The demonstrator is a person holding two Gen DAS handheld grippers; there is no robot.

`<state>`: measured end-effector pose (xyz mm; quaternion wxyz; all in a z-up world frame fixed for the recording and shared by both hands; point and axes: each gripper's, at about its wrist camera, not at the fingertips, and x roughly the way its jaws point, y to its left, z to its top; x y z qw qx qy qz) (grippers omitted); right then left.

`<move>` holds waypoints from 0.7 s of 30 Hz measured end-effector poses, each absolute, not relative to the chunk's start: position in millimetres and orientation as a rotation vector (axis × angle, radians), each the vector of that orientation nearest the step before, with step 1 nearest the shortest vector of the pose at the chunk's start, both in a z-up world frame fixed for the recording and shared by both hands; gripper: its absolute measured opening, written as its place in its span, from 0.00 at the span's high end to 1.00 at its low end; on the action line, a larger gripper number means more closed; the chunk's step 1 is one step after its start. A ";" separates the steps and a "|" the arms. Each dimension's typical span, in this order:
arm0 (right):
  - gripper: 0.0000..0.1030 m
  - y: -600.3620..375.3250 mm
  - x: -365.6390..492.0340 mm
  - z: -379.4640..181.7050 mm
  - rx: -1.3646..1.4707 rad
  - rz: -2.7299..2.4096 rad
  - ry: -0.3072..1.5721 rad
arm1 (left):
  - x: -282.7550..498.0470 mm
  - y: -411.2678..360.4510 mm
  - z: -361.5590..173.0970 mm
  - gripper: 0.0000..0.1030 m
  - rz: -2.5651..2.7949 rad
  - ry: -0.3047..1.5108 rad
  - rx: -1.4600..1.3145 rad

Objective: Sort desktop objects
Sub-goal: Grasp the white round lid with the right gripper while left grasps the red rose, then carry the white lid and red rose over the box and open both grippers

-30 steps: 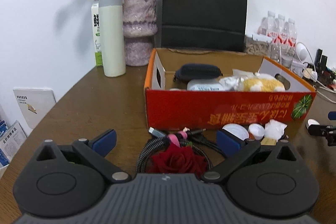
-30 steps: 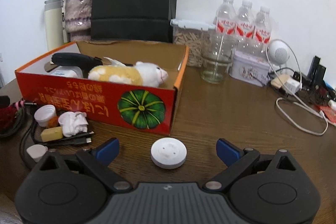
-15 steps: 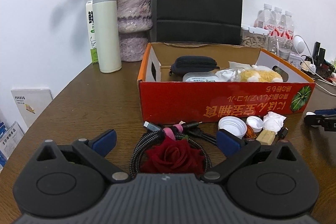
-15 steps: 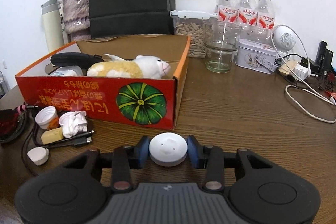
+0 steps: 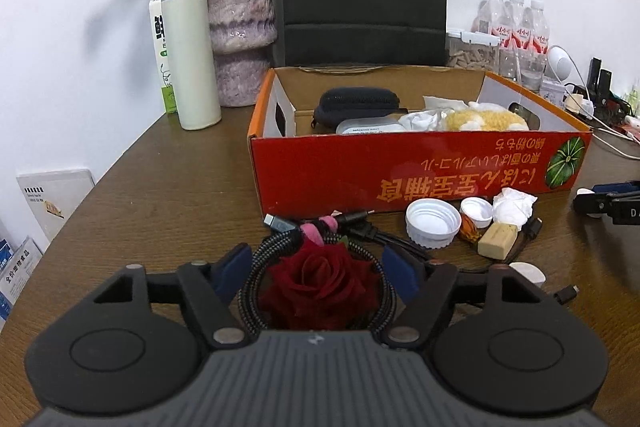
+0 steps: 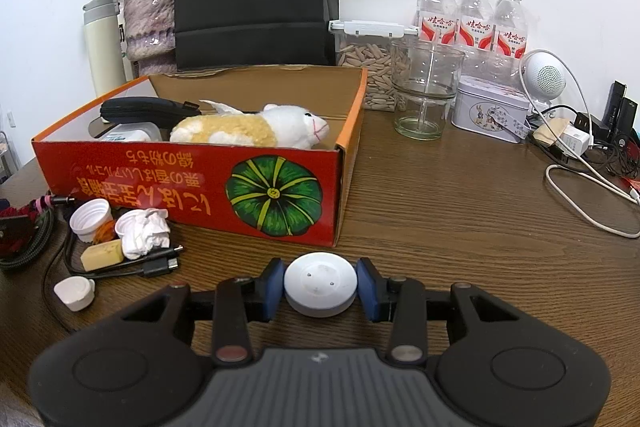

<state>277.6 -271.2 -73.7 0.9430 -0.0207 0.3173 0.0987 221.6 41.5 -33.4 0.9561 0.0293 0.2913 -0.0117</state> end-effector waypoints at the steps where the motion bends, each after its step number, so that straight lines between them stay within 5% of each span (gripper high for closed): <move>1: 0.63 -271.1 277.6 -73.7 -0.042 0.201 0.647 | 222.2 41.6 -34.2 0.32 -0.024 0.597 0.060; 8: 0.63 -271.1 277.6 -73.7 -0.042 0.201 0.647 | 224.1 43.1 -35.9 0.53 -0.031 0.622 0.051; 21: 0.63 -270.7 276.1 -74.1 -0.045 0.204 0.644 | 223.1 45.0 -31.9 0.65 -0.022 0.625 0.034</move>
